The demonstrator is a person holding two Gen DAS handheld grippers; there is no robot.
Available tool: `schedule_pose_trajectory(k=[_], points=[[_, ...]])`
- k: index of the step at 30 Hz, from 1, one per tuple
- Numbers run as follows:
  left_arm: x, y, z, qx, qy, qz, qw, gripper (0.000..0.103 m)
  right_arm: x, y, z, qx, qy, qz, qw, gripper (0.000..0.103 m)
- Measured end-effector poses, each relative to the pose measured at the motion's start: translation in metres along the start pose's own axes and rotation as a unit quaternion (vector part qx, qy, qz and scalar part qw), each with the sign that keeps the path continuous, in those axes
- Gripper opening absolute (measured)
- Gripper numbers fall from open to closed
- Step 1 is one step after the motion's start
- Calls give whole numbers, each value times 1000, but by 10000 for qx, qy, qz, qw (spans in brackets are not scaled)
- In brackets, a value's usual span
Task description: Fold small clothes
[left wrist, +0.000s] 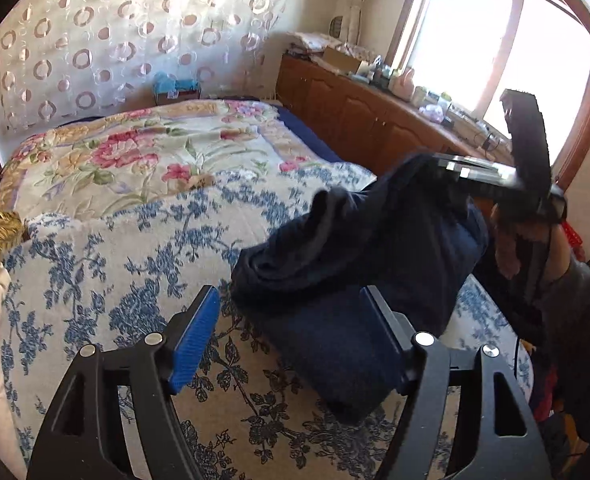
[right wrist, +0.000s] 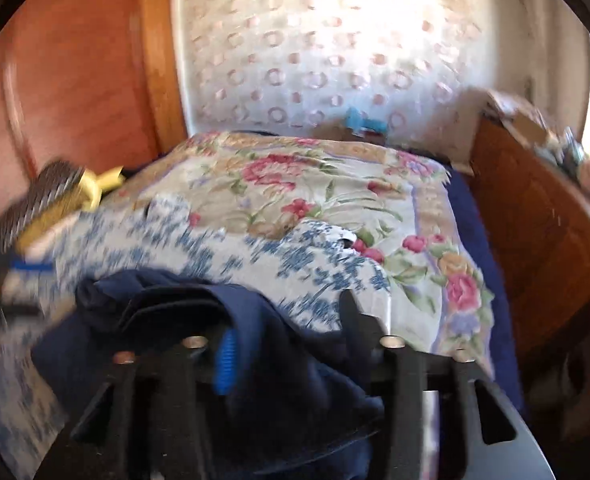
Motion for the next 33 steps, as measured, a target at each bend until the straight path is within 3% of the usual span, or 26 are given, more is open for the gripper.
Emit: schedule_pose_trajectory(k=[2,7,10,13,19,26,29,30,33], points=[[-11,-3,1,-32,44,123,9999,73,-2,3,-11,-332,-18,-24,9994,54],[-32,0,12,61,228,290,9993,73,7,0,-15,-302,-562,-108,9979,54],[-32,0,14,167,133,268,9994,73,22,-3,-10,-355,-670,-128,9970,56],[-34,-5,15,191,120,337,9992,73,37,-13,6,-369,-507,-60,9980,64],[-41,-14,16,392,-34,380,9985,72,34,-64,20,-561,21,808,9951,67],[-47,-9,14,543,-273,371,9975,53,24,-78,18,-928,40,954,9911,76],[-51,-8,16,711,-388,436,9958,31,19,-74,19,-1028,166,1104,9884,76],[-51,-8,15,739,-397,425,9956,17,17,-72,18,-1041,217,1111,9881,76],[-44,-6,9,676,-445,335,9962,13,6,-65,5,-1167,453,1222,9846,76]])
Point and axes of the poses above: each gripper's, at about its wrist camera, not at the fingertips, and x roughly against the way its jaws point, z to its left, y to its top, the point moved 6 cm from there along -x, roughly the way its jaws point, and after that the axes turned 5 degrees about -x, right-handed, at the moved point
